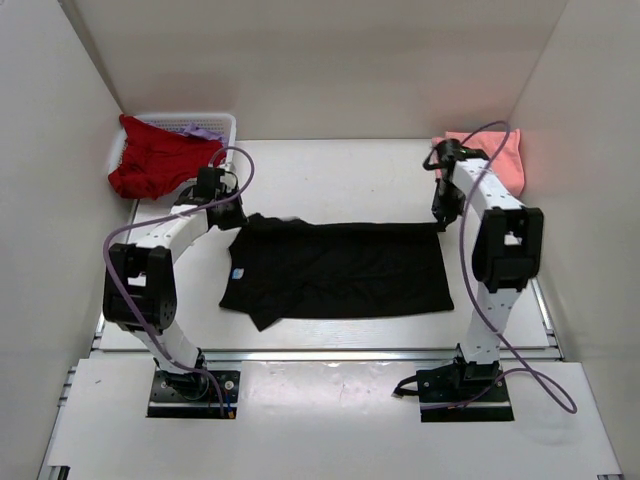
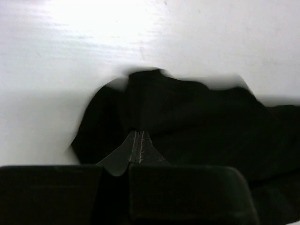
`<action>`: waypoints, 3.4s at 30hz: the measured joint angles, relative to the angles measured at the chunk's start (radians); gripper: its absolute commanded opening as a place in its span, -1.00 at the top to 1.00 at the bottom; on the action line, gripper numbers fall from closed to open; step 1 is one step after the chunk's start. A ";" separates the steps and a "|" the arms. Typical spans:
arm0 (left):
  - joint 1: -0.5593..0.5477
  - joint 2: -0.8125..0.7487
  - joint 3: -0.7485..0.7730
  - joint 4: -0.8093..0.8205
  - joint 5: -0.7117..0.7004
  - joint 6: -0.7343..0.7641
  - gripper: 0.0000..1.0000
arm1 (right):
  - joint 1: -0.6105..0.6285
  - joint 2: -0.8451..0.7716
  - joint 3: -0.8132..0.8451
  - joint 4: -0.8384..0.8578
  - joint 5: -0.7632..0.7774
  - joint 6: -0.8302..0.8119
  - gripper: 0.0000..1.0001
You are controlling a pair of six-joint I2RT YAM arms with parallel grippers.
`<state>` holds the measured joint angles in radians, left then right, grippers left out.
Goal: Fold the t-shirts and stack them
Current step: Fold the other side of the tshirt into a rectangle, then rotate the tshirt 90 degrees
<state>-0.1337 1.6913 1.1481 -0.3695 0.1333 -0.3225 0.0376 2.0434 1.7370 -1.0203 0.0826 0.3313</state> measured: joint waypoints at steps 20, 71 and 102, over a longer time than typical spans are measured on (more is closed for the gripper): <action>-0.028 -0.296 -0.294 -0.013 0.008 0.000 1.00 | -0.036 -0.303 -0.496 0.176 -0.121 -0.026 1.00; -0.243 0.202 -0.005 0.051 -0.061 -0.428 0.91 | 0.167 -0.338 -0.716 0.407 -0.153 0.132 0.47; -0.177 0.975 1.419 -0.438 0.114 -0.166 0.33 | 0.723 -0.332 -0.512 0.446 -0.196 0.325 -0.01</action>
<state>-0.3103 2.6659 2.5668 -0.8078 0.2474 -0.4885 0.7605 1.7115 1.2247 -0.5743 -0.1131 0.6563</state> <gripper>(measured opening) 0.312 0.459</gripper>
